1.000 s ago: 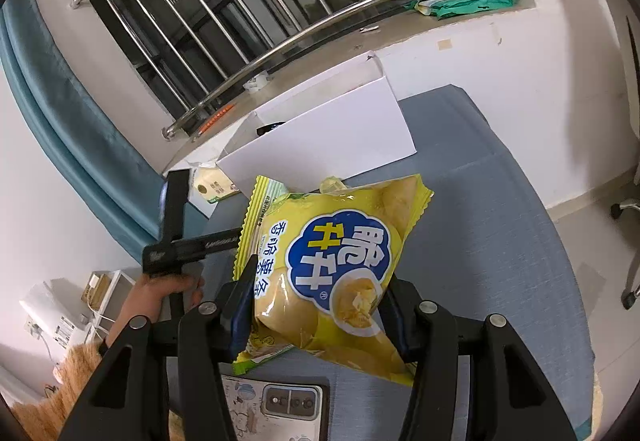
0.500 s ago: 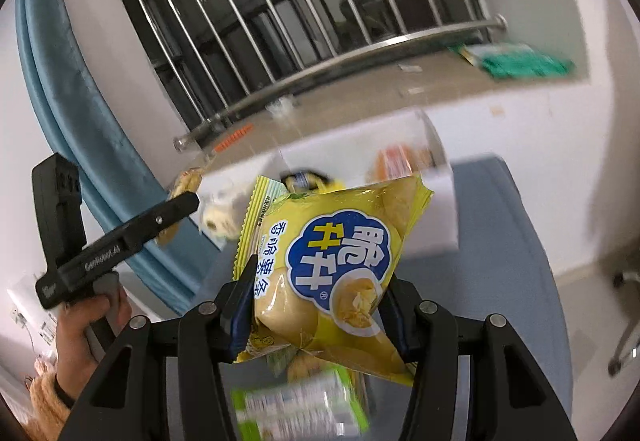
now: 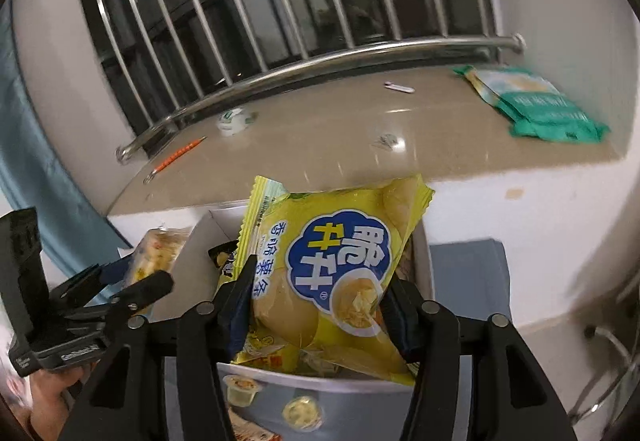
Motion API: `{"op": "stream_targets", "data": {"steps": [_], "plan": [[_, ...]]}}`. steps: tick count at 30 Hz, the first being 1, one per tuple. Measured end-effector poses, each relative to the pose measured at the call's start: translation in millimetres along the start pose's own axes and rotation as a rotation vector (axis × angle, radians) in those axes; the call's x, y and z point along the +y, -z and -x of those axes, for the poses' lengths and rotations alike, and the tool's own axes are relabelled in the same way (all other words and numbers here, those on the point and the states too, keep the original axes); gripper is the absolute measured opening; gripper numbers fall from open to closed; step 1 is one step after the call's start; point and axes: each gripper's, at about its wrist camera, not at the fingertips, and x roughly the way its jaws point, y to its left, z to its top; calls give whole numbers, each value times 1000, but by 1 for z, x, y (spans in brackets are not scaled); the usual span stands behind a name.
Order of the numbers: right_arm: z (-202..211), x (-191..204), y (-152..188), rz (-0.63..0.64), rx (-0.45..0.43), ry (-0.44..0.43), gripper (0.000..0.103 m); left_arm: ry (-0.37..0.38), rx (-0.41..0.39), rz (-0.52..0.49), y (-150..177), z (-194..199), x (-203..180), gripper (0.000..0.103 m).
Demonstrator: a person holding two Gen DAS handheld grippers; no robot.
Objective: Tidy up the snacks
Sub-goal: 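Carry the chip bag into the box with the right gripper while the left drops the bread pack in, then grasp the green-and-white snack bag with the left gripper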
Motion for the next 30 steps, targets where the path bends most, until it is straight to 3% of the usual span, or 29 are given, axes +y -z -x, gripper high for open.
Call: {"op": "stream_targets", "data": {"steps": [2,3,5,10,18,23,27,30], "plan": [[-7,-2,-1,-4,16,-25,87,-27,39,9,2,-8,4,103],[-10,-4,0,-20,25,-47,103,-19,50,18,3,-9,7,103],[-9,-10,3,-55,10,-31,103,25,60,26,7,-8,10,103],[7,-18,8,-94,-45,-32,103,-15,54,-23,16,5,7,103],[49,6,28,-5,-109,-59,103,23,8,-61,33,59,-6,103],[90,25,72,55,-147,-107,103,53,-44,-115,64,111,-19,103],[117,32,113,67,-151,-148,103,106,-66,-135,108,149,-34,103],[140,34,150,66,-172,-157,103,134,-28,-167,144,159,-47,103]]}}
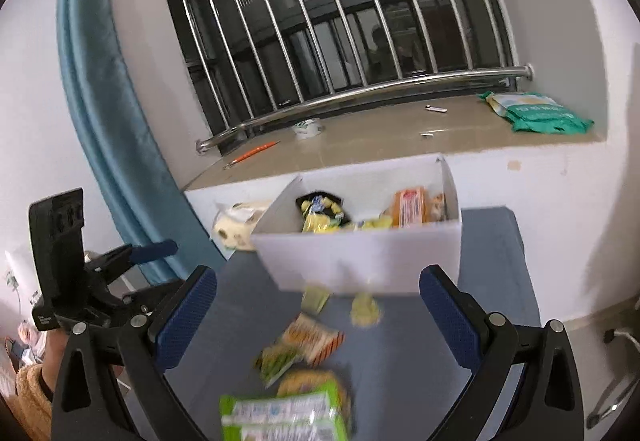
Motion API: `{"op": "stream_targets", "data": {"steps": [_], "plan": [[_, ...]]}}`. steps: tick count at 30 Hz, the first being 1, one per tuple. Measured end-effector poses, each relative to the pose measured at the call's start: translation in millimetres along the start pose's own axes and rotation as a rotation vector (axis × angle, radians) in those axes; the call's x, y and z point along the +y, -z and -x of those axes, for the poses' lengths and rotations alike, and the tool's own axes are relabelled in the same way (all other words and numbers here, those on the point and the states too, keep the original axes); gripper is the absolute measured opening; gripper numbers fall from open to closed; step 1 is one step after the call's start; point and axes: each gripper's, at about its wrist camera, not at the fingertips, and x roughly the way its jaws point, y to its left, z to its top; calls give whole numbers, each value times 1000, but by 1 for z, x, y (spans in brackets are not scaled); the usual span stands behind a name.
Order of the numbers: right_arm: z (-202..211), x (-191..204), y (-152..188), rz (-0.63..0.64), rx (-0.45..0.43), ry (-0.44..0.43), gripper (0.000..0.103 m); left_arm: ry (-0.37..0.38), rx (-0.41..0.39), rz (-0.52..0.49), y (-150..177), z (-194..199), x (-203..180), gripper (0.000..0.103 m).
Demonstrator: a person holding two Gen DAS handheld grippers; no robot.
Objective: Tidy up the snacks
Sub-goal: 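Grasp the green-and-white snack bag with the left gripper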
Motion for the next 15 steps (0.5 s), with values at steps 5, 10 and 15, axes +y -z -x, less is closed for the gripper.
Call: {"op": "stream_targets", "data": {"steps": [5,10,15], "plan": [[39,-3,53,-88,-39,29,103,-3,130,-107,50,-14,-35,103],[60,-9,74,-116,-35,86,103,23,174,-233,63,-21,-64,103],[75,-15,79,-130,-41,102,103,47,303,-349,73,-52,-84,103]]}}
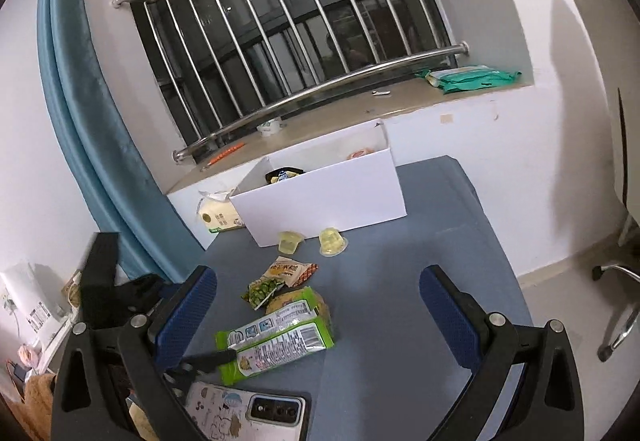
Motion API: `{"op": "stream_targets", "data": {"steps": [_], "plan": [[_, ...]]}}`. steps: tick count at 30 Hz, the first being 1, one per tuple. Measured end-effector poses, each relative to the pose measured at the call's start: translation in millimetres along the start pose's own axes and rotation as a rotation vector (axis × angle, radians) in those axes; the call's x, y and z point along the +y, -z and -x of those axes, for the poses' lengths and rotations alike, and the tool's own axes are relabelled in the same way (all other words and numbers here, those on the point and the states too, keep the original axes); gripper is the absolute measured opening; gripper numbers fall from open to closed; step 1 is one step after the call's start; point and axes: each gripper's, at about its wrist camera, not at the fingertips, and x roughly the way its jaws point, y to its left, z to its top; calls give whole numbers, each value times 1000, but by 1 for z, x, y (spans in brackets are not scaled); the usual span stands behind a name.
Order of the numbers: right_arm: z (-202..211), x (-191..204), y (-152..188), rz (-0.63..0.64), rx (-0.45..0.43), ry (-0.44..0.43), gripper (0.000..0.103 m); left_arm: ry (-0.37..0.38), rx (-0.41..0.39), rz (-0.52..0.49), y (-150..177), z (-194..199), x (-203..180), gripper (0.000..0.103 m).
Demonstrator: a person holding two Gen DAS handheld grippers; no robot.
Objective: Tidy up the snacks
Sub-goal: 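Grasp the green-and-white snack bag with the left gripper, then lift the green bag with the left gripper while the right grasps the yellow cartoon bag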
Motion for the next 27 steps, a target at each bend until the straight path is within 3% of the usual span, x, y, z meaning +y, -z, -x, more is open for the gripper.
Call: {"op": "stream_targets", "data": {"steps": [4,15,16,17,19,23,27], "plan": [[6,-1,8,10,3,10,103,10,70,-68,1,-23,-9,103],[-1,-4,26,5,54,20,103,21,144,-52,-4,-60,0,101],[-2,-4,26,3,58,19,103,45,128,-38,-3,-59,3,80],[-2,-4,27,3,60,18,103,80,115,-7,-4,-58,7,67],[-3,-4,28,7,62,22,103,92,95,45,-4,-53,15,65],[-5,-5,30,4,71,28,103,123,-33,135,1,-20,24,64],[-12,-1,30,30,95,27,103,177,-241,334,15,42,54,64]]}}
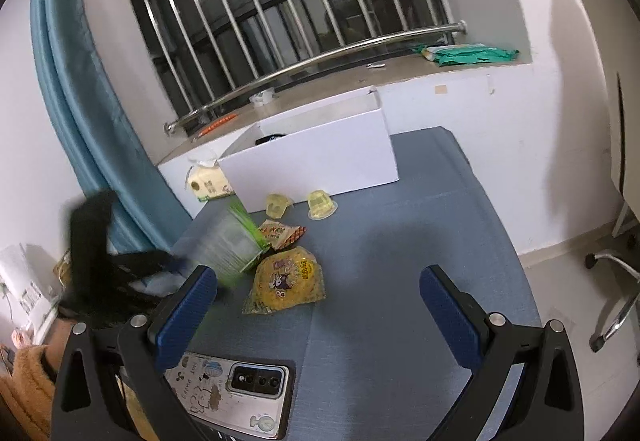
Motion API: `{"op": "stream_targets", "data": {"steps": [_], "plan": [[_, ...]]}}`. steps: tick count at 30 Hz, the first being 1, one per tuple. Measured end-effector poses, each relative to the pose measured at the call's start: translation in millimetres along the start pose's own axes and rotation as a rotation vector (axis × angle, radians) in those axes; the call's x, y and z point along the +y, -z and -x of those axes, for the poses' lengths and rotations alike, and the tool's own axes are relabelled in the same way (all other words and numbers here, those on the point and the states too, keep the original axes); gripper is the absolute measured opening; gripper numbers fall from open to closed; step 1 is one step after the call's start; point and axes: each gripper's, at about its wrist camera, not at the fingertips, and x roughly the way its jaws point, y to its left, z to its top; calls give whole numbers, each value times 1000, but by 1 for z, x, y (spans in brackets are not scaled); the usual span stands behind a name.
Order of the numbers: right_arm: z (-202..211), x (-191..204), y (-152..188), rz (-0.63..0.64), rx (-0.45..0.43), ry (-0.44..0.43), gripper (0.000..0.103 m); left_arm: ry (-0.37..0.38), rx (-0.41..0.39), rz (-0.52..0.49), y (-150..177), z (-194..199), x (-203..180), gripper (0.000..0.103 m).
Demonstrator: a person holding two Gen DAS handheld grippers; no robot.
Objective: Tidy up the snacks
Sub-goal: 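Lift the green bag with the left gripper while the right grasps the yellow cartoon bag, then drop the yellow bag into the box with the right gripper while the left drops the green bag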
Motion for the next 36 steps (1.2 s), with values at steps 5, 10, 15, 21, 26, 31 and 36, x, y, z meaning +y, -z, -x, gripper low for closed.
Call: {"op": "stream_targets", "data": {"steps": [5,10,15,21,26,31,36], "plan": [[-38,28,3,128,97,-11,103,14,-168,145,3,60,21,64],[-104,63,12,292,247,10,103,-4,-222,200,12,87,33,64],[-160,72,20,382,356,88,103,26,-242,267,25,97,43,64],[-181,72,26,372,413,113,103,11,-245,282,29,105,51,64],[-179,69,27,348,400,110,86,14,-244,274,30,105,48,64],[-149,74,15,363,333,121,78,19,-251,278,28,106,48,65],[-104,77,-8,355,224,137,79,18,-258,264,16,101,48,65]]}}
